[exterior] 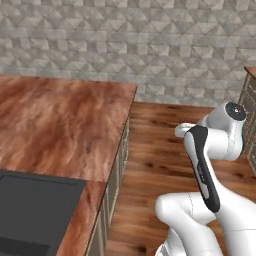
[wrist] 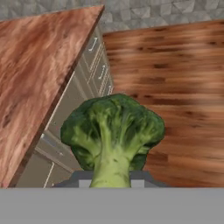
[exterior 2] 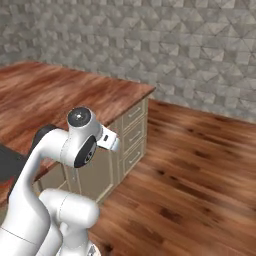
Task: Turn on the sink faucet. Then move the broccoli from the counter to the sink. Turn off the sink. Move the vegetable from the sink to the pot next to the stove. Finally move the pot to the front right burner.
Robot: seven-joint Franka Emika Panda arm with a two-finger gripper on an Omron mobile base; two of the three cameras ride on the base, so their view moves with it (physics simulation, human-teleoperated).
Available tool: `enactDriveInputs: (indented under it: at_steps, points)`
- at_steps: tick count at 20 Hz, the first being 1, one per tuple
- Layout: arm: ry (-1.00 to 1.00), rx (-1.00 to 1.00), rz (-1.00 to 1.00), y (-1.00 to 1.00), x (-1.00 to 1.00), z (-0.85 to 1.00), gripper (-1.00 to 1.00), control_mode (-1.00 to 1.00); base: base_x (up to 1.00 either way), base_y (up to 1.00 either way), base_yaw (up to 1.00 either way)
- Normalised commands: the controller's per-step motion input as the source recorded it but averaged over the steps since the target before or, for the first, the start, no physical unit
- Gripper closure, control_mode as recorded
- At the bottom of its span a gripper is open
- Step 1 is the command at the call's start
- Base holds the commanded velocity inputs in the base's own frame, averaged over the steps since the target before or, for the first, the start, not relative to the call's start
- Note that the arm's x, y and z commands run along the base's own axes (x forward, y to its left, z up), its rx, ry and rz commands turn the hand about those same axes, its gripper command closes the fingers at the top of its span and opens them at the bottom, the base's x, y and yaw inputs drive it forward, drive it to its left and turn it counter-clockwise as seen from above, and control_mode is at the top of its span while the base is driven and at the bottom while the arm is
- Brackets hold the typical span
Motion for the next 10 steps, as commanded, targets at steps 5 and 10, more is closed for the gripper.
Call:
enactDriveInputs:
  at_steps: [5, 10]
  points:
    - [0.0, 0.0, 0.0, 0.0, 0.0, 0.0, 1.0, 1.0, 0.0, -0.37, -0.5]
    - [0.0, 0.0, 0.0, 0.0, 0.0, 0.0, 1.0, 1.0, 0.0, -0.29, -0.48]
